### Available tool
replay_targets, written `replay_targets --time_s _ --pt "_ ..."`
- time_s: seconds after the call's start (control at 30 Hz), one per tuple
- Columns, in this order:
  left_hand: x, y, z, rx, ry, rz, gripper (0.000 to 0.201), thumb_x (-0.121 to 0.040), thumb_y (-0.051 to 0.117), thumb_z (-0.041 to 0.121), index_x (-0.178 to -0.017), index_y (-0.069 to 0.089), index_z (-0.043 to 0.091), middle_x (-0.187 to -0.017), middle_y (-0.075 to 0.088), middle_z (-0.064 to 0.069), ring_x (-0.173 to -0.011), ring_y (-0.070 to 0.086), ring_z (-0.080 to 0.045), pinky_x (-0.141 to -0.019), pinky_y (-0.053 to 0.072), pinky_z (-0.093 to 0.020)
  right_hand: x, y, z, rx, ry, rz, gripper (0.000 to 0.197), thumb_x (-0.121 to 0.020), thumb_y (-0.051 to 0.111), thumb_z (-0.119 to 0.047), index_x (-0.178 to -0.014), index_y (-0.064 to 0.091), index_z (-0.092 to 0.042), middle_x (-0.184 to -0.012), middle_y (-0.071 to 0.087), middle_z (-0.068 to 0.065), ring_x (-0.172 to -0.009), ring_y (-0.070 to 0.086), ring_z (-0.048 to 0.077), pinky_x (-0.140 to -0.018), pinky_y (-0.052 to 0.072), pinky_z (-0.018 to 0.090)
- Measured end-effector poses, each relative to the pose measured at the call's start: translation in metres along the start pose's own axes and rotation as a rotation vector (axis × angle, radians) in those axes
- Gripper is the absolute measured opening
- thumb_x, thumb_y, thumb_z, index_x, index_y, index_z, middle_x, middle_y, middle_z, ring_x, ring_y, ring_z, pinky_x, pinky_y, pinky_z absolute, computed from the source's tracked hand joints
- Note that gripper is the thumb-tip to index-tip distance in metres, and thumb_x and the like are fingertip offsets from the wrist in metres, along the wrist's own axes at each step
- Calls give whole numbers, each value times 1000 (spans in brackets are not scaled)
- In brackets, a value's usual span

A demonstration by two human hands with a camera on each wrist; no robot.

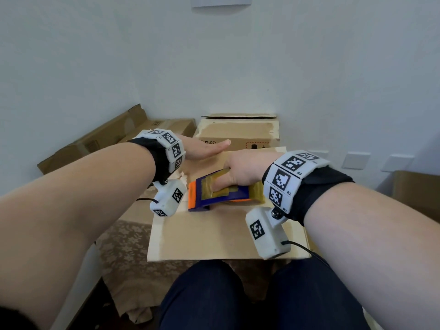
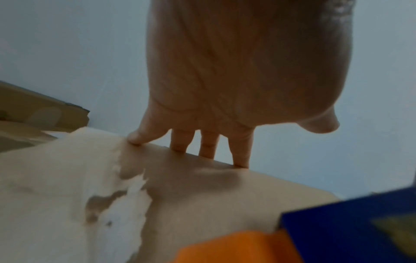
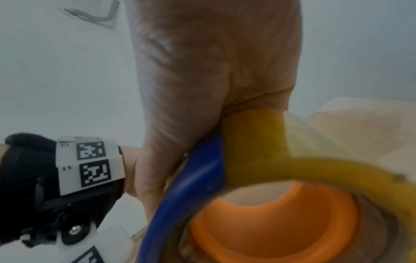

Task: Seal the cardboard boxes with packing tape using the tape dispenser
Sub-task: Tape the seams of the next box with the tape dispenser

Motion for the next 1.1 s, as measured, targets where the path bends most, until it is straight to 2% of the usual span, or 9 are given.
replay_targets --time_s 0.17,0.27,0.5,0.6,0.8,0.9,0.97,1.03,1.1 --pt "18 1 8 24 -15 87 117 -53 -2 99 -147 32 38 -156 26 0 -144 23 -22 -119 10 -44 9 -1 1 -52 -57 12 40 -84 59 -58 -89 62 -18 -80 58 0 -75 54 18 -59 37 26" --pt "17 3 7 85 10 113 100 -66 2 87 -146 34 35 -155 29 1 -143 24 -22 -119 11 -43 21 -5 10 -153 -127 -28 23 -90 58 -48 -74 49 -35 -77 54 -12 -75 53 11 -62 34 20" --pt "13 6 3 129 54 121 118 -58 3 97 -148 32 27 -155 29 4 -143 25 -18 -120 12 -41 32 -8 29 -168 -126 -31 19 -88 58 -50 -77 58 -35 -79 63 -14 -79 58 9 -71 41 19" --pt "3 8 -5 125 71 110 133 -41 2 105 -145 38 30 -152 36 5 -141 30 -17 -119 14 -41 37 -16 50 -131 -22 -38 38 -78 58 -66 -87 67 -31 -92 70 -5 -90 63 16 -89 48 32" --pt "2 9 7 130 119 95 131 -45 4 104 -147 34 27 -154 32 5 -142 27 -16 -119 13 -42 28 -8 47 -4 14 7 37 -79 57 -65 -86 60 -29 -82 59 -5 -86 56 20 -82 46 33" --pt "13 11 24 26 152 59 104 -69 3 91 -151 21 30 -157 19 9 -147 13 -17 -120 4 -43 25 -6 48 29 44 13 42 -78 57 -67 -73 54 -25 -78 56 -3 -81 55 21 -76 45 33" --pt "14 10 31 -51 113 79 101 -68 0 90 -151 14 35 -158 16 9 -147 10 -21 -119 2 -46 22 -5 49 56 56 17 47 -77 56 -69 -74 55 -22 -78 57 1 -84 57 24 -78 47 34" --pt "12 7 31 -62 62 126 124 -46 -3 101 -149 22 35 -155 27 1 -143 23 -25 -117 14 -49 19 -3 48 74 65 21 51 -77 55 -70 -76 57 -18 -79 57 3 -83 57 24 -76 47 34" --pt "9 7 32 -32 63 166 124 -50 0 100 -138 40 23 -145 42 -7 -129 42 -24 -112 27 -45 18 -3 47 81 72 22 53 -78 54 -70 -75 55 -17 -77 57 3 -80 56 23 -72 45 33"
Point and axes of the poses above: each hand's wrist, its own x-axis away from the middle knuckle, its own y-axis out of the palm, z = x × y, the point moved 1 cm from there along -x, towards the middle knuckle
